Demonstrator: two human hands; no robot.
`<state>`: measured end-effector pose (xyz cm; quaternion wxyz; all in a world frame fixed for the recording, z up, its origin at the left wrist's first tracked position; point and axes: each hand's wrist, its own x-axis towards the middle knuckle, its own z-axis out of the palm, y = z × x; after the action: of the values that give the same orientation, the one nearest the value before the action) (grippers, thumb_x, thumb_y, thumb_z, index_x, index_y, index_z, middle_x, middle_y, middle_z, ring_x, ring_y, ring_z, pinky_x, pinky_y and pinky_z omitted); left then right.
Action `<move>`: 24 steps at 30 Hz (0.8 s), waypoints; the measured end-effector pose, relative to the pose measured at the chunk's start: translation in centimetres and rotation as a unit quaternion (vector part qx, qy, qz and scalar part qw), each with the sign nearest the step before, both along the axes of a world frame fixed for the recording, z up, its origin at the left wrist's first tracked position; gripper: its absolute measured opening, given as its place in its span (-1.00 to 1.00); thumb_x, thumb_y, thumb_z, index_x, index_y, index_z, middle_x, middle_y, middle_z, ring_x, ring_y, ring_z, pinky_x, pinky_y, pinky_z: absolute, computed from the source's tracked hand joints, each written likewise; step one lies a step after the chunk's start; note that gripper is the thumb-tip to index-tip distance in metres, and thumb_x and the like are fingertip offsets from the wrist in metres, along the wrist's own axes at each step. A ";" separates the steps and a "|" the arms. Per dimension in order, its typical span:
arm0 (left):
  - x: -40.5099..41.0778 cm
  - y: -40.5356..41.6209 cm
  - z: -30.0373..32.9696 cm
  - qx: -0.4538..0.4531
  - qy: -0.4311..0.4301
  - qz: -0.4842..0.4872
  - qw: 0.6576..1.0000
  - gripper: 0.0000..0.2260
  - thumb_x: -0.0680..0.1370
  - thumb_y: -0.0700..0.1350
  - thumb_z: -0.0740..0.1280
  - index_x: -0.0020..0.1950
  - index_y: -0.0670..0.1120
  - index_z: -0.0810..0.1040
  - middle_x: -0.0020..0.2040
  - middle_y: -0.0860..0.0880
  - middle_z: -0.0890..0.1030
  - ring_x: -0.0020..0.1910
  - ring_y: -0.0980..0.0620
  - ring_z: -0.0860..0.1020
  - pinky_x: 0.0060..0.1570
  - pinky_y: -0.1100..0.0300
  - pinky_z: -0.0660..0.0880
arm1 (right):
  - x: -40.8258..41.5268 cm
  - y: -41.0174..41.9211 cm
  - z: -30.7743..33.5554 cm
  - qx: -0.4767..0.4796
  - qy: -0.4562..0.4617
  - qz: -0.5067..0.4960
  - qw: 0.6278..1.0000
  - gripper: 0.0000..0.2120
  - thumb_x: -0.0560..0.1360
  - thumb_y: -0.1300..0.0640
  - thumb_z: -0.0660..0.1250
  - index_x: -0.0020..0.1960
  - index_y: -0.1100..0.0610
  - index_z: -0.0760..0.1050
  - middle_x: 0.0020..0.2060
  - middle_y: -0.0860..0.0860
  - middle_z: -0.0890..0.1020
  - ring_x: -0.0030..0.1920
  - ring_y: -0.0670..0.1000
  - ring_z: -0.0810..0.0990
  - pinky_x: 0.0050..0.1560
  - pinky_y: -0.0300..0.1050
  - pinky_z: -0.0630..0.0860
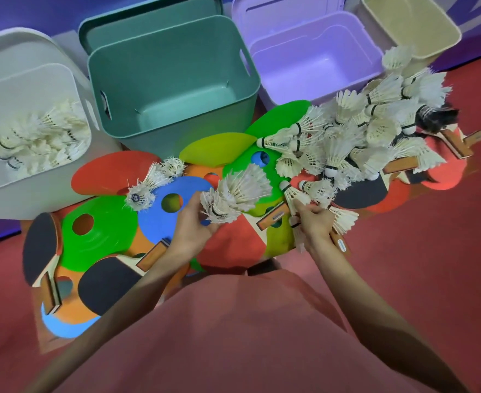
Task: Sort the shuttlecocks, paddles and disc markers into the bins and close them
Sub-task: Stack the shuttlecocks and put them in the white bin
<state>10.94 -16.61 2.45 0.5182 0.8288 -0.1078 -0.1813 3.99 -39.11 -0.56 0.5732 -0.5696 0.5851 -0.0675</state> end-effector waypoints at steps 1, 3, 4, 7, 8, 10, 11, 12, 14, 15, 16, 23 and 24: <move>0.0 0.1 0.1 0.000 0.002 -0.003 1.000 -0.64 0.37 -0.12 0.51 0.09 -0.06 0.48 -0.09 0.04 0.61 -0.08 0.00 0.60 -0.04 0.01 0.54 | 0.1 0.1 0.1 -0.022 -0.004 0.004 1.000 -0.77 0.44 0.20 0.44 -0.30 0.21 0.43 -0.58 0.01 0.42 -0.64 -0.21 0.39 -0.53 -0.39 0.32; 0.1 0.2 0.4 -0.003 0.007 -0.004 1.000 -0.60 0.32 0.01 0.48 0.08 -0.04 0.48 -0.10 0.08 0.61 -0.10 0.05 0.60 -0.07 0.09 0.52 | 0.2 0.4 0.6 -0.090 -0.020 0.032 0.995 -0.76 0.42 0.15 0.46 -0.33 0.19 0.47 -0.51 0.02 0.47 -0.47 -0.14 0.49 -0.29 -0.29 0.41; 0.1 0.2 0.4 -0.005 0.006 -0.005 1.000 -0.57 0.30 0.07 0.46 0.08 -0.04 0.48 -0.10 0.09 0.61 -0.11 0.07 0.60 -0.08 0.14 0.52 | 0.2 0.5 0.6 -0.124 -0.029 0.056 0.990 -0.76 0.41 0.10 0.46 -0.35 0.15 0.48 -0.49 0.02 0.50 -0.42 -0.07 0.54 -0.24 -0.23 0.41; 0.4 0.6 0.4 0.005 -0.004 -0.013 1.000 -0.54 0.29 0.08 0.45 0.10 -0.09 0.48 -0.11 0.08 0.61 -0.14 0.11 0.58 -0.11 0.19 0.51 | -0.2 0.9 1.7 -0.201 -0.060 0.110 0.971 -0.77 0.44 0.05 0.43 -0.31 0.12 0.49 -0.46 0.02 0.53 -0.40 -0.07 0.55 -0.32 -0.26 0.38; 0.6 0.7 0.2 0.017 -0.011 -0.015 1.000 -0.55 0.31 0.01 0.49 0.11 -0.11 0.49 -0.10 0.05 0.61 -0.14 0.09 0.57 -0.11 0.15 0.52 | -0.4 1.1 2.5 -0.222 -0.080 0.119 0.964 -0.80 0.46 0.08 0.42 -0.27 0.14 0.50 -0.45 -0.01 0.51 -0.42 -0.13 0.50 -0.34 -0.34 0.33; 0.9 1.0 -0.3 0.033 -0.030 -0.022 0.999 -0.61 0.36 -0.14 0.54 0.11 -0.17 0.49 -0.07 -0.05 0.62 -0.11 0.00 0.58 -0.08 0.02 0.54 | -0.7 1.4 4.2 -0.264 -0.128 0.142 0.945 -0.84 0.50 0.14 0.38 -0.23 0.13 0.47 -0.43 -0.08 0.45 -0.41 -0.18 0.44 -0.35 -0.41 0.29; 1.1 1.1 -0.5 0.038 -0.039 -0.026 0.998 -0.63 0.38 -0.19 0.54 0.11 -0.18 0.50 -0.05 -0.09 0.62 -0.10 -0.05 0.59 -0.08 -0.04 0.54 | -0.9 1.4 4.9 -0.285 -0.155 0.158 0.933 -0.87 0.51 0.17 0.36 -0.20 0.13 0.47 -0.39 -0.08 0.46 -0.39 -0.20 0.44 -0.33 -0.42 0.30; 1.2 1.2 -0.7 0.043 -0.046 -0.029 0.998 -0.64 0.39 -0.21 0.53 0.10 -0.19 0.50 -0.04 -0.11 0.62 -0.09 -0.08 0.60 -0.09 -0.07 0.54 | -1.0 1.5 5.6 -0.306 -0.179 0.181 0.917 -0.91 0.53 0.18 0.34 -0.16 0.13 0.50 -0.34 -0.07 0.47 -0.35 -0.20 0.45 -0.31 -0.41 0.31; 1.4 1.1 -0.8 0.047 -0.051 -0.028 0.997 -0.65 0.39 -0.23 0.53 0.10 -0.20 0.50 -0.04 -0.09 0.62 -0.09 -0.06 0.60 -0.09 -0.05 0.54 | -1.4 1.4 6.6 -0.355 -0.205 0.238 0.880 -0.91 0.55 0.20 0.29 -0.08 0.20 0.54 -0.24 -0.04 0.51 -0.28 -0.16 0.45 -0.27 -0.36 0.34; 1.5 1.1 -0.8 0.046 -0.052 -0.027 0.997 -0.65 0.39 -0.23 0.53 0.10 -0.20 0.50 -0.04 -0.08 0.62 -0.08 -0.05 0.60 -0.09 -0.03 0.54 | -1.5 1.3 6.9 -0.377 -0.211 0.265 0.862 -0.89 0.55 0.21 0.28 -0.06 0.23 0.55 -0.20 -0.01 0.53 -0.24 -0.11 0.46 -0.24 -0.33 0.35; 1.5 1.0 -0.7 0.044 -0.054 -0.028 0.997 -0.66 0.39 -0.24 0.53 0.09 -0.20 0.50 -0.04 -0.07 0.62 -0.08 -0.04 0.60 -0.08 -0.01 0.54 | -1.6 1.2 7.2 -0.392 -0.217 0.291 0.845 -0.89 0.55 0.23 0.27 -0.04 0.24 0.56 -0.17 0.02 0.55 -0.21 -0.08 0.47 -0.22 -0.30 0.36; 1.4 0.0 -0.3 0.016 -0.038 -0.063 0.997 -0.63 0.38 -0.24 0.53 0.07 -0.09 0.44 -0.08 -0.03 0.61 -0.11 0.01 0.59 -0.11 0.00 0.52 | -0.7 1.1 7.0 -0.362 -0.228 0.429 0.796 -0.87 0.54 0.23 0.27 -0.01 0.23 0.59 -0.14 -0.05 0.55 -0.10 -0.04 0.47 -0.08 -0.19 0.38; 1.3 -0.2 -0.3 0.011 -0.029 -0.066 0.997 -0.60 0.37 -0.25 0.54 0.09 -0.08 0.43 -0.08 0.04 0.60 -0.13 0.13 0.58 -0.11 0.04 0.54 | -0.4 1.1 7.1 -0.354 -0.236 0.421 0.801 -0.87 0.54 0.23 0.28 -0.02 0.23 0.60 -0.15 -0.08 0.54 -0.11 -0.06 0.46 -0.07 -0.22 0.36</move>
<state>12.22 -16.82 2.15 0.4924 0.8306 -0.1757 -0.1919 3.56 -38.03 6.52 0.4241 -0.8896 0.0701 -0.1548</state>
